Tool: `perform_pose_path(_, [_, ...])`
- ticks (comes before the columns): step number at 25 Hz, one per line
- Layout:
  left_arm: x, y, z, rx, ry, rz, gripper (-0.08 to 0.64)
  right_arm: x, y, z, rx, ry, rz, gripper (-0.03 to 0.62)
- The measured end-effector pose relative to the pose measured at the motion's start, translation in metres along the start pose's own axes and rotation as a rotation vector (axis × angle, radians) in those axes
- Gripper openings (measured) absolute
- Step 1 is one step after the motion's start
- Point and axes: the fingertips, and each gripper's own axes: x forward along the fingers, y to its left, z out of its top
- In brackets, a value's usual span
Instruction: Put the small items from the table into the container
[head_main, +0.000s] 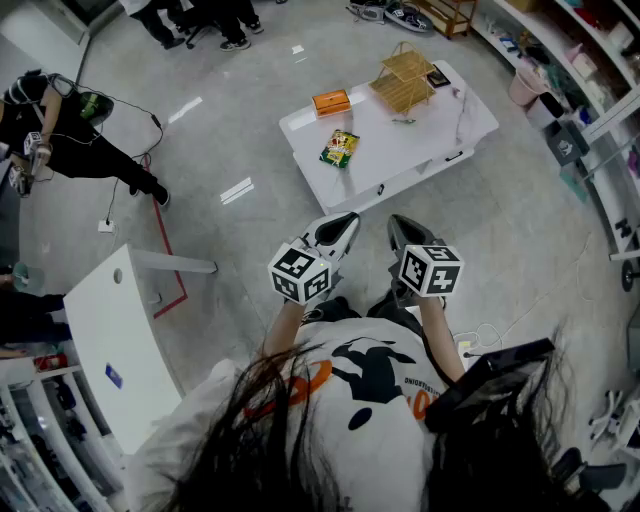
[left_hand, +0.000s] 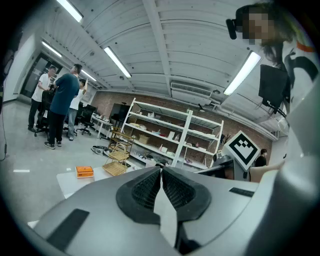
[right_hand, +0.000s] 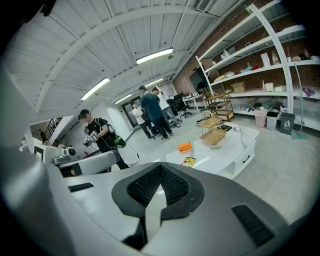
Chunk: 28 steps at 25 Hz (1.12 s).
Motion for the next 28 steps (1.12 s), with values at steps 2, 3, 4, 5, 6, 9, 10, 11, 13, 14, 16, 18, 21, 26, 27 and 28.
perform_pose_path(2, [0.004,0.0,0.0,0.0,0.002,0.001,0.011,0.0,-0.005,0.003,-0.001,0.001,-0.002,0.014])
perform_pose_path(3, [0.006,0.0,0.0,-0.001,0.003,0.003,0.011,0.001,-0.007,0.004,-0.001,0.001,-0.002,0.014])
perform_pose_path(4, [0.008,0.0,0.0,-0.002,0.002,0.005,0.009,0.0,-0.009,0.005,-0.002,0.002,-0.001,0.014])
perform_pose_path(5, [0.011,0.0,0.001,-0.003,0.0,0.007,0.009,0.0,-0.012,0.006,-0.004,0.003,0.0,0.014])
perform_pose_path(6, [0.013,0.0,0.001,-0.004,-0.002,0.011,0.009,0.0,-0.014,0.007,-0.005,0.005,0.0,0.014])
perform_pose_path(9, [0.019,0.001,0.002,-0.012,-0.006,0.021,0.009,0.001,-0.022,0.011,-0.004,0.002,0.001,0.015])
perform_pose_path(10, [0.022,0.001,0.001,-0.015,-0.006,0.025,0.011,0.001,-0.026,0.013,-0.002,-0.002,0.002,0.014])
perform_pose_path(11, [0.025,0.001,0.001,-0.017,-0.006,0.028,0.011,0.0,-0.029,0.014,0.001,-0.006,0.004,0.014])
perform_pose_path(13, [0.032,0.0,0.001,-0.02,-0.007,0.035,0.011,-0.001,-0.036,0.019,0.004,-0.01,0.012,0.014])
perform_pose_path(14, [0.037,-0.001,0.001,-0.021,-0.008,0.039,0.009,-0.002,-0.04,0.021,0.003,-0.01,0.018,0.014])
perform_pose_path(16, [0.047,-0.005,0.002,-0.022,-0.01,0.046,0.011,-0.003,-0.049,0.025,-0.003,-0.006,0.028,0.015])
perform_pose_path(18, [0.057,-0.008,0.002,-0.023,-0.012,0.054,0.009,-0.003,-0.057,0.026,-0.008,0.003,0.04,0.014])
perform_pose_path(21, [0.069,-0.012,0.002,-0.025,-0.017,0.075,0.011,-0.004,-0.066,0.03,-0.005,0.017,0.073,0.014])
perform_pose_path(26, [0.086,-0.019,-0.001,-0.041,-0.03,0.14,0.011,-0.01,-0.087,0.031,-0.055,0.056,0.11,0.015])
perform_pose_path(27, [0.087,-0.022,-0.003,-0.046,-0.034,0.159,0.011,-0.011,-0.092,0.03,-0.059,0.067,0.123,0.015])
perform_pose_path(28, [0.088,-0.024,-0.005,-0.052,-0.038,0.176,0.009,-0.012,-0.096,0.028,-0.059,0.076,0.135,0.015])
